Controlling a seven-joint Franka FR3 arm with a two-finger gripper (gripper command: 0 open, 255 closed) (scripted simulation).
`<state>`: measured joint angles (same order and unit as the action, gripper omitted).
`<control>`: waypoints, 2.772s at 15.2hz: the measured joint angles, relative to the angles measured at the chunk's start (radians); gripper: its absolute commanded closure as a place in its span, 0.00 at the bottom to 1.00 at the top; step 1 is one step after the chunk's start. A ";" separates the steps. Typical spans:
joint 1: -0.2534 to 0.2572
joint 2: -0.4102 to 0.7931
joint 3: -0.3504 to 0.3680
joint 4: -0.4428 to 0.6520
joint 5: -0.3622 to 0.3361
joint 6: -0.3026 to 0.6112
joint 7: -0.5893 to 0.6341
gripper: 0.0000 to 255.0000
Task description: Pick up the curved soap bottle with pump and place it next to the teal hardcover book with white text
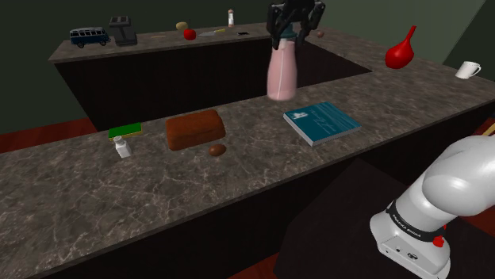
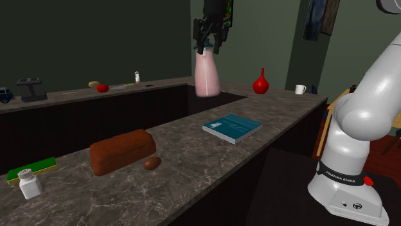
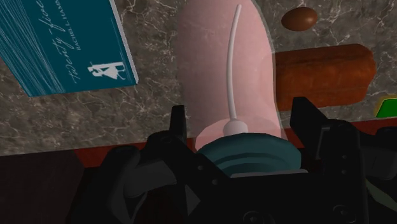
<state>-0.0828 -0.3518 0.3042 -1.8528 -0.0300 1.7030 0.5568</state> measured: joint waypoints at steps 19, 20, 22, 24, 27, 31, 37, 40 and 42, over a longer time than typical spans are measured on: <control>-0.099 -0.256 -0.381 -0.228 -0.050 -0.002 -0.463 1.00; -0.105 -0.253 -0.404 -0.221 -0.057 -0.004 -0.489 1.00; -0.116 -0.259 -0.441 -0.226 -0.068 -0.002 -0.533 1.00; -0.127 -0.262 -0.479 -0.227 -0.081 0.000 -0.578 1.00; -0.145 -0.257 -0.550 -0.216 -0.101 0.001 -0.659 1.00; -0.161 -0.228 -0.637 -0.180 -0.119 0.004 -0.757 1.00; -0.171 -0.143 -0.772 -0.084 -0.121 0.007 -0.907 1.00; -0.174 -0.095 -0.847 -0.036 -0.112 0.012 -0.989 1.00; -0.170 -0.045 -0.904 0.016 -0.095 0.010 -1.048 1.00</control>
<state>-0.2532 -0.3970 -0.5997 -1.8363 -0.1246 1.7126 -0.4916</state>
